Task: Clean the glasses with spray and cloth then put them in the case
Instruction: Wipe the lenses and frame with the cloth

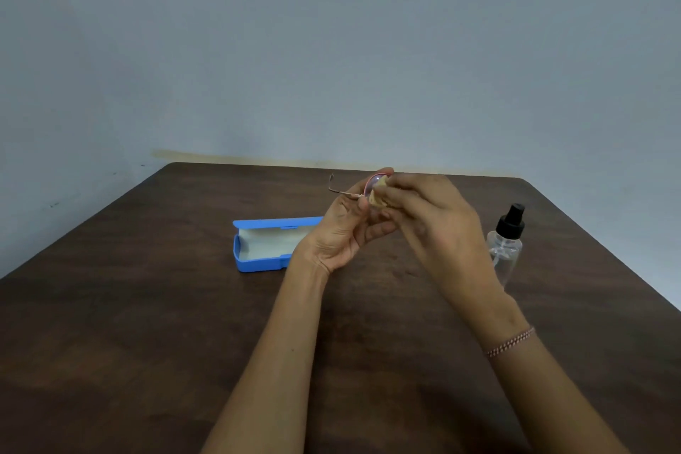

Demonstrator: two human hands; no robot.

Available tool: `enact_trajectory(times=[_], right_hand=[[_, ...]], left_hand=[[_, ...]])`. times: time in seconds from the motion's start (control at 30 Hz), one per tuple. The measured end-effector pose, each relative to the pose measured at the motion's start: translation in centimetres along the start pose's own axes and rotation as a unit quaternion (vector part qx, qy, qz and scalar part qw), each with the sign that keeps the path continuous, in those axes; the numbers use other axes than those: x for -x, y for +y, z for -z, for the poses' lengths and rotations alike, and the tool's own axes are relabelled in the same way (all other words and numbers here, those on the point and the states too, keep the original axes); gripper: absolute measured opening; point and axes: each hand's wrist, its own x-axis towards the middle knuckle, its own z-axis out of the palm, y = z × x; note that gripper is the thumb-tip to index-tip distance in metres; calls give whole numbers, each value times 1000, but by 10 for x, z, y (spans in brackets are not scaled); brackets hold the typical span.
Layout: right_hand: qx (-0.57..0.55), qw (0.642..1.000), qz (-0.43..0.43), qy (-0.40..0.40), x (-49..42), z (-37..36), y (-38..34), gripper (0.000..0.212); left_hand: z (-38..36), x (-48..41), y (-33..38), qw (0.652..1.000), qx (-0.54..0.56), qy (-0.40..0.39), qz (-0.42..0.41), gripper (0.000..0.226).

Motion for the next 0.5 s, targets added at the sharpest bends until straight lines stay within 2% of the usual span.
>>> enact_trajectory(times=[0.17, 0.33, 0.5], right_hand=[[15, 1000, 7, -2, 11, -6, -4, 37], [21, 998, -31, 52, 11, -7, -1, 45], [-8, 1000, -4, 30, 12, -13, -8, 43]], left_hand=[[0, 0, 3, 1000, -15, 5, -10, 58], [-1, -2, 0, 1000, -18, 3, 10, 65], [-1, -1, -1, 1000, -18, -6, 4, 65]])
